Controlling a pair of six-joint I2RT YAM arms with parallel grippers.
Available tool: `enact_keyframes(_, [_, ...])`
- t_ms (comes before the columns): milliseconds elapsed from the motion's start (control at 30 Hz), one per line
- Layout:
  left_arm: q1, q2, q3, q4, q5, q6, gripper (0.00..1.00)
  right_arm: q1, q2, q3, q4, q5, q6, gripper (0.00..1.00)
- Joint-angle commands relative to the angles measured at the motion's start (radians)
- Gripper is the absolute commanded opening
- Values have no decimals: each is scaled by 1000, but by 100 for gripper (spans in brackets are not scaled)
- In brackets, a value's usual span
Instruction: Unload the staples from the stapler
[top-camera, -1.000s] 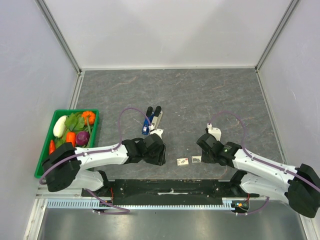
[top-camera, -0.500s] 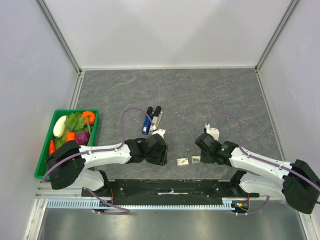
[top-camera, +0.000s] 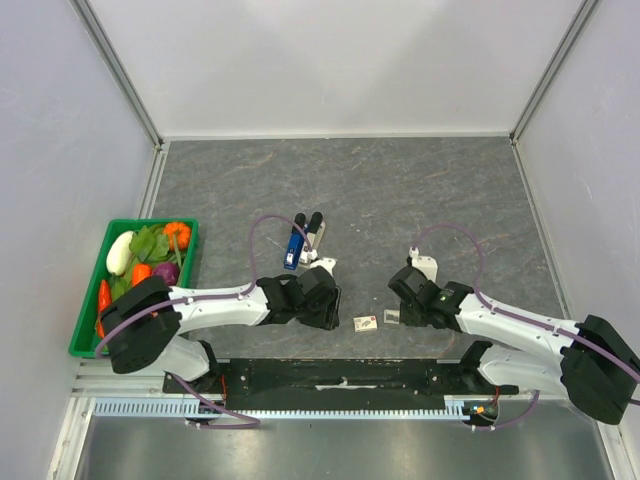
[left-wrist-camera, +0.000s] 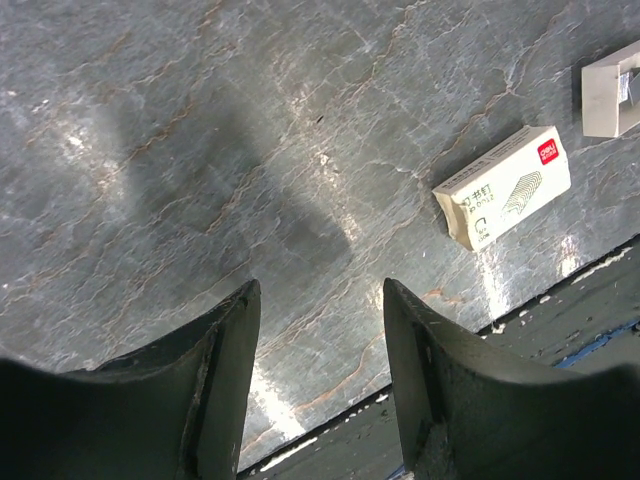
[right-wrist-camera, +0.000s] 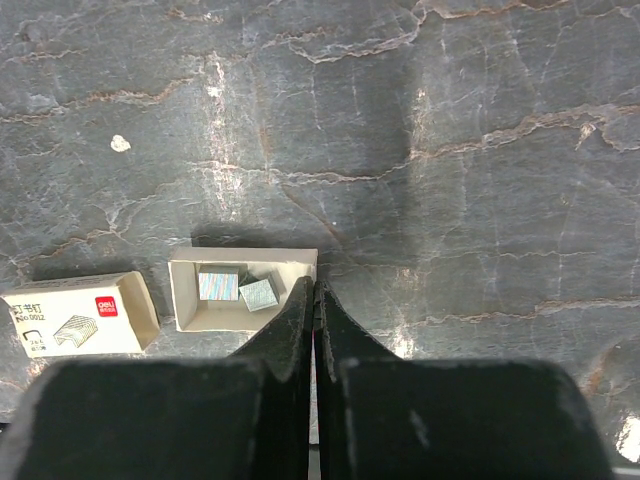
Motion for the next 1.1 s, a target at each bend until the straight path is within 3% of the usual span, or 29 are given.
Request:
enact_keyframes(0, [-17,35,40,55,7,-18,58,1,3,7,10,13,4,0])
enact_keyframes(567, [-56,121,92,67,1,-19,58,154,89,145,-88,142,40,0])
enact_keyframes(1067, [-75,141,94,67,-18,-24,58,217,124,172,-148,205,82,0])
